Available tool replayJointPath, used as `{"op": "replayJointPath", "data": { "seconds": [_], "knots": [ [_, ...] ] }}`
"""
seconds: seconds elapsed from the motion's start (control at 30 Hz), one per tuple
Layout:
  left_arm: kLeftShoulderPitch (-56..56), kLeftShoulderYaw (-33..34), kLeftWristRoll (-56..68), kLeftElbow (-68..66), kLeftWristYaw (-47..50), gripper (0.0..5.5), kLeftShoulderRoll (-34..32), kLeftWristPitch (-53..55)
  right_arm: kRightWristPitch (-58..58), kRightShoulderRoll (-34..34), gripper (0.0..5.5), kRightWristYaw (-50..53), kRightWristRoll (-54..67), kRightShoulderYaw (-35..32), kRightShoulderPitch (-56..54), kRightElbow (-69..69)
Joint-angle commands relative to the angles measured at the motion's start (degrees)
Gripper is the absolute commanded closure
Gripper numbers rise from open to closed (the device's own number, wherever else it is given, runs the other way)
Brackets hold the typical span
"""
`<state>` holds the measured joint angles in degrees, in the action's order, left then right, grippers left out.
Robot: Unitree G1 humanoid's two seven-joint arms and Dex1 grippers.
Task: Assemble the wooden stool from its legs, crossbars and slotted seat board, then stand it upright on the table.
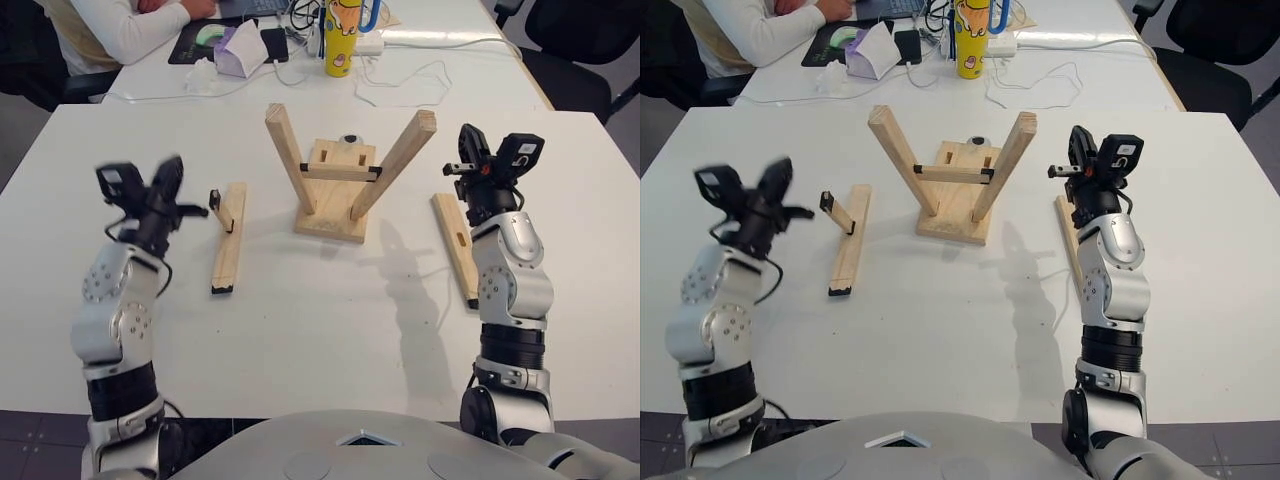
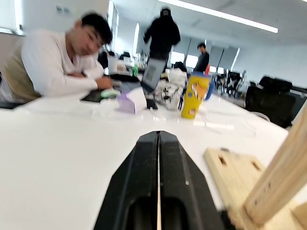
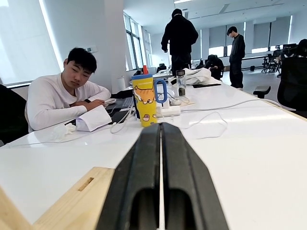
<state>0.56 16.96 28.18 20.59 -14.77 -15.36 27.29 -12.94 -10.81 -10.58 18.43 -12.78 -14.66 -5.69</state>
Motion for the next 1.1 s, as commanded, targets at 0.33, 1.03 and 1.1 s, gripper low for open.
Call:
{"op": "replayJointPath", "data": {
  "seconds": [0.33, 1.03, 1.1],
  "knots": [
    [14.2, -9.5, -2.1, 4.4, -1.0, 3.67, -3.3, 13.6, 0.5, -0.5, 5.50, 1.3, -0.7, -0.9, 1.9, -1.1],
    [8.5, -11.0, -3.1, 5.1, 5.6, 2.21, -0.2, 21.6, 1.0, -0.4, 5.50, 1.0, -1.1, -0.2, 1.6, -0.5],
    [8.3, -11.7, -3.3, 4.6, 6.0, 2.21, 0.5, 22.2, 1.0, -0.5, 5.50, 0.9, -1.1, -0.1, 1.3, -0.3]
  ]
}}
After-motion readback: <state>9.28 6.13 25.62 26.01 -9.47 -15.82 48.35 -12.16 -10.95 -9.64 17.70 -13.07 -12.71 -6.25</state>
